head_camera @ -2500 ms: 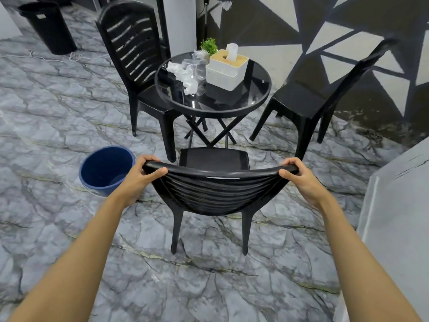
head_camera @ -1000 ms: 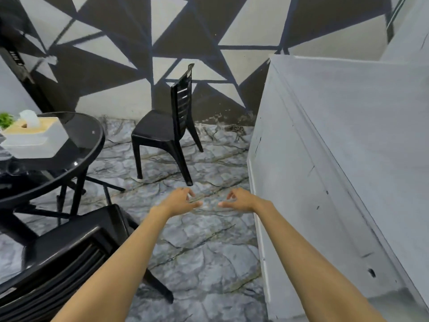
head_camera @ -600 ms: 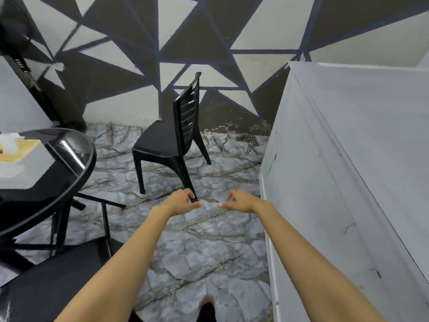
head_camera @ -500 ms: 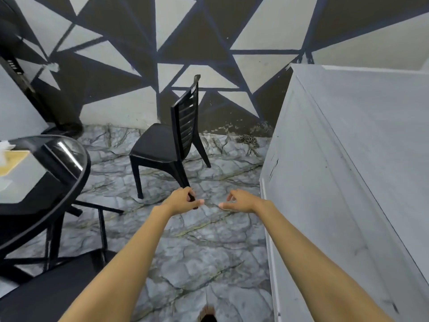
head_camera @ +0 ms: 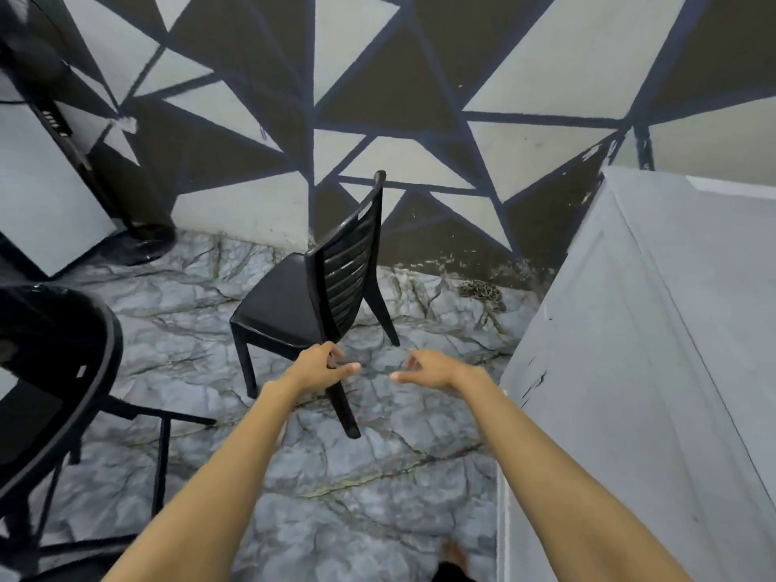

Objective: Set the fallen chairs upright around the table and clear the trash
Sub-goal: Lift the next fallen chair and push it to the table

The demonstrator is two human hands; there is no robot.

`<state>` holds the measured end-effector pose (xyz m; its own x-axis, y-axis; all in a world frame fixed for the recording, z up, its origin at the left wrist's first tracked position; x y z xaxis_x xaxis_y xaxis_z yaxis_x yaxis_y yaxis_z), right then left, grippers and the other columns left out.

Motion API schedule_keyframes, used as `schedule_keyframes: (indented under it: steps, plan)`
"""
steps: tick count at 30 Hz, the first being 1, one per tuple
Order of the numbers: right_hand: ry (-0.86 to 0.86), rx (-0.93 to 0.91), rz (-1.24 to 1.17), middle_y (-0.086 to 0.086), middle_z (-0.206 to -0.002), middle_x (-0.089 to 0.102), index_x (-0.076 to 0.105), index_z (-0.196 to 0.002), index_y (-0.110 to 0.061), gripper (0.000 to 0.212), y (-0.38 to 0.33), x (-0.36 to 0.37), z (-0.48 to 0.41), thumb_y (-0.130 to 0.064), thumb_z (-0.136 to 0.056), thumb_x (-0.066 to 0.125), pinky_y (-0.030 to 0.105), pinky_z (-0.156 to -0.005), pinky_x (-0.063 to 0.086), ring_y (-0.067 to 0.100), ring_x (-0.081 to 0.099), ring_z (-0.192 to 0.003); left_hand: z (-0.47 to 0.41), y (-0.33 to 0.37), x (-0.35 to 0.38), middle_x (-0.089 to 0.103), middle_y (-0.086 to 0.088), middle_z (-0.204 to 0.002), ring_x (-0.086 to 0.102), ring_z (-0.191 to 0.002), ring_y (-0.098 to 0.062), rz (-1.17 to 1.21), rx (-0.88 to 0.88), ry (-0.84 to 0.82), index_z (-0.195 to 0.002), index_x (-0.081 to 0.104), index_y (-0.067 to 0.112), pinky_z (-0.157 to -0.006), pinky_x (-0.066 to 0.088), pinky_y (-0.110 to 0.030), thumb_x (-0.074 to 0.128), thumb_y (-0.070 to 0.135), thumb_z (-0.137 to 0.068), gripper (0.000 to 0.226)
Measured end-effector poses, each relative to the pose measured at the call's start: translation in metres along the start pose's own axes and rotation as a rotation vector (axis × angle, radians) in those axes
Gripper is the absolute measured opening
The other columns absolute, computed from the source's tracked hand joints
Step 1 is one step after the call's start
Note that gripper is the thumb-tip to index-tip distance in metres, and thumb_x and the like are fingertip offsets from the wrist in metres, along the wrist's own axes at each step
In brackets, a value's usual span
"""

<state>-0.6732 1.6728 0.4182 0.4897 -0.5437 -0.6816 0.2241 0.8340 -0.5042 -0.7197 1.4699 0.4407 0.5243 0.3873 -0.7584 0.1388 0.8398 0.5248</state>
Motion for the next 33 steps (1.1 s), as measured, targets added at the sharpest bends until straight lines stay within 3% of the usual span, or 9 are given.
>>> schedule_keyframes:
  steps: [3,6,11,14,18,22,26,31,33]
  plan:
    - [-0.017,-0.055,0.020,0.013,-0.125,0.052,0.050,-0.110,-0.009,0.053,0.015,-0.044,-0.046,-0.056,-0.085,0.055,0.032,-0.082,0.041,0.025,0.052,-0.106,-0.037,0.007,-0.008,0.056,-0.004,-0.104,0.052,-0.096,-0.017,0.085,-0.080,0.074,-0.118,0.053,0.010,-0.079,0.036,-0.023,0.057,0.050,-0.084,0.052]
    - [-0.058,-0.112,0.041,0.011,-0.125,0.051,0.049,-0.119,-0.006,0.059,0.025,-0.086,-0.084,-0.055,-0.086,0.054,0.030,-0.083,0.039,0.026,0.051,-0.111,-0.062,0.014,-0.011,0.055,-0.004,-0.103,0.051,-0.094,-0.016,0.148,-0.169,0.120,-0.116,0.054,0.010,-0.079,0.036,-0.023,0.057,0.048,-0.085,0.050]
    - [-0.057,-0.218,0.074,0.011,-0.122,0.050,0.050,-0.118,-0.008,0.056,0.028,-0.149,-0.145,-0.054,-0.086,0.055,0.031,-0.083,0.039,0.027,0.051,-0.113,-0.092,0.021,-0.028,0.057,-0.003,-0.103,0.053,-0.093,-0.016,0.246,-0.272,0.248,-0.117,0.054,0.012,-0.068,0.039,-0.021,0.059,0.049,-0.082,0.051]
    - [-0.024,-0.337,0.080,0.011,-0.125,0.049,0.051,-0.120,-0.010,0.055,0.017,-0.178,-0.177,-0.054,-0.086,0.056,0.029,-0.088,0.039,0.024,0.050,-0.115,-0.107,0.018,-0.045,0.059,-0.007,-0.109,0.056,-0.099,-0.020,0.323,-0.332,0.338,-0.113,0.055,0.015,-0.079,0.041,-0.025,0.062,0.055,-0.078,0.053]
    - [-0.009,-0.461,0.015,0.004,-0.126,0.047,0.049,-0.122,-0.016,0.052,0.000,-0.220,-0.213,-0.055,-0.087,0.052,0.029,-0.094,0.038,0.017,0.047,-0.115,-0.122,0.014,-0.072,0.057,-0.004,-0.107,0.056,-0.102,-0.020,0.450,-0.398,0.491,-0.114,0.052,0.015,-0.089,0.046,-0.032,0.063,0.068,-0.062,0.075]
    - [0.084,-0.547,-0.065,0.002,-0.122,0.050,0.050,-0.120,-0.018,0.047,-0.010,-0.273,-0.250,-0.051,-0.088,0.054,0.027,-0.092,0.037,0.012,0.047,-0.110,-0.143,0.003,-0.087,0.056,-0.001,-0.111,0.054,-0.107,-0.019,0.548,-0.449,0.650,-0.114,0.053,0.017,-0.089,0.044,-0.031,0.064,0.057,-0.074,0.057]
    - [0.197,-0.596,-0.151,-0.001,-0.119,0.046,0.052,-0.122,-0.017,0.048,-0.008,-0.320,-0.284,-0.049,-0.087,0.057,0.029,-0.100,0.038,0.013,0.048,-0.117,-0.164,0.004,-0.098,0.055,-0.003,-0.120,0.052,-0.111,-0.018,0.686,-0.448,0.839,-0.116,0.054,0.019,-0.089,0.042,-0.030,0.064,0.060,-0.072,0.061]
    - [0.248,-0.641,-0.153,-0.001,-0.134,0.038,0.047,-0.129,-0.024,0.054,-0.008,-0.360,-0.325,-0.053,-0.084,0.058,0.036,-0.108,0.032,0.013,0.038,-0.128,-0.179,0.007,-0.091,0.060,-0.003,-0.112,0.056,-0.106,-0.017,0.770,-0.457,0.898,-0.099,0.063,0.021,-0.087,0.042,-0.029,0.066,0.044,-0.079,0.031]
    - [0.213,-0.651,-0.142,-0.002,-0.137,0.036,0.045,-0.131,-0.026,0.057,-0.009,-0.366,-0.343,-0.054,-0.084,0.058,0.038,-0.111,0.030,0.013,0.036,-0.130,-0.184,0.013,-0.089,0.061,0.004,-0.102,0.055,-0.101,-0.015,0.848,-0.458,0.938,-0.092,0.062,0.026,-0.087,0.043,-0.028,0.064,0.030,-0.084,0.009]
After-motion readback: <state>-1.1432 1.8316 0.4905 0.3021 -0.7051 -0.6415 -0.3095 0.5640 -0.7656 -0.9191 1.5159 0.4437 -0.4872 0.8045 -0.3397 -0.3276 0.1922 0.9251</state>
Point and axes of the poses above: each hand's wrist, its own z-axis away from the middle knuckle, its own x-axis out of the palm, y = z × x, the point moved 4 cm from there along -z, towards the middle knuckle
